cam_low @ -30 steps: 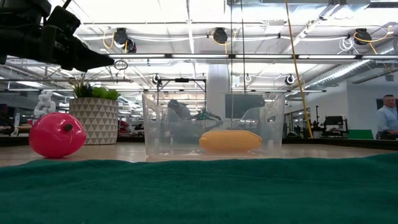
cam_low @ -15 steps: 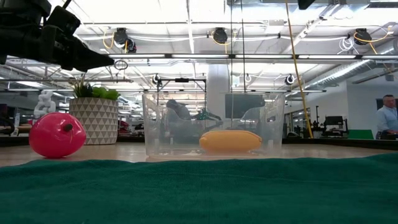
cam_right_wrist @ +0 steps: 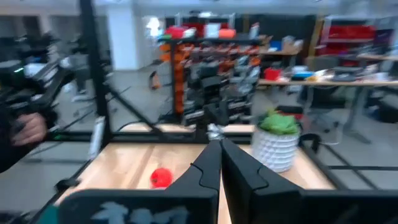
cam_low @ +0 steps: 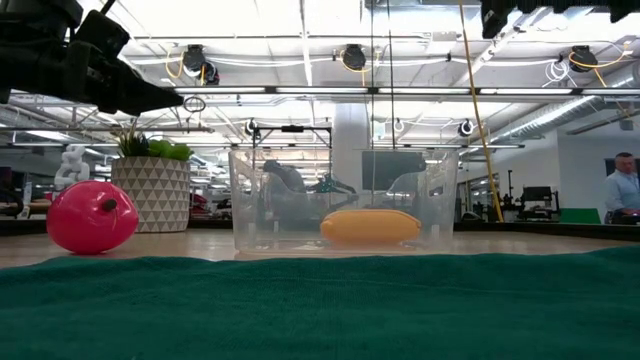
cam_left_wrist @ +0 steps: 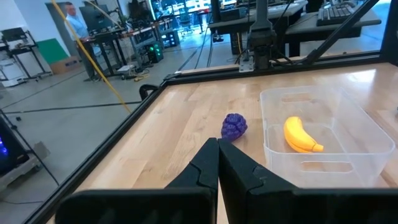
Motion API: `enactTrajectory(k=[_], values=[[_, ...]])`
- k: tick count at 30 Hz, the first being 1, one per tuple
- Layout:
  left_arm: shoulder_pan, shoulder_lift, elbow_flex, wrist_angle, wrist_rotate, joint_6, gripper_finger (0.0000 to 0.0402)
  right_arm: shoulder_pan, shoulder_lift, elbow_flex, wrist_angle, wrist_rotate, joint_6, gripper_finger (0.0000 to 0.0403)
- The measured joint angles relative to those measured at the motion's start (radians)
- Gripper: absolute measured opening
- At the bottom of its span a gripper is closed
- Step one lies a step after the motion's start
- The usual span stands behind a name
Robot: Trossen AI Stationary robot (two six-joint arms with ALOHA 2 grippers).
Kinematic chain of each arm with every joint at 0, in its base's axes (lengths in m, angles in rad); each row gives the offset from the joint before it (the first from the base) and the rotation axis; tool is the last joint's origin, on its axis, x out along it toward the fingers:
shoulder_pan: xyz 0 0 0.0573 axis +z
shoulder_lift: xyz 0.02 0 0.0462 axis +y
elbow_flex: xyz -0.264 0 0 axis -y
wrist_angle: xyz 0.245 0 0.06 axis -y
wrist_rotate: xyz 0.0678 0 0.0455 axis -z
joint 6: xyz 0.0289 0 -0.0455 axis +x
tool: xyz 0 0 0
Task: Pick and placing Produce into tupperware
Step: Put the apple into the transparent bin
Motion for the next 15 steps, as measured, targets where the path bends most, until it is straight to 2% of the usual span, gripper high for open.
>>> enactTrajectory(k=[5, 15], values=[[0.0, 0.0, 0.0, -0.002, -0.031, 0.0, 0.0005, 0.001, -0.041, -0.082, 0.062, 0.115, -0.012, 0.0001], [0.0, 0.0, 0.0, -0.005, -0.033, 0.0, 0.0006, 0.022, -0.046, -0.149, 0.082, 0.111, 0.011, 0.0]])
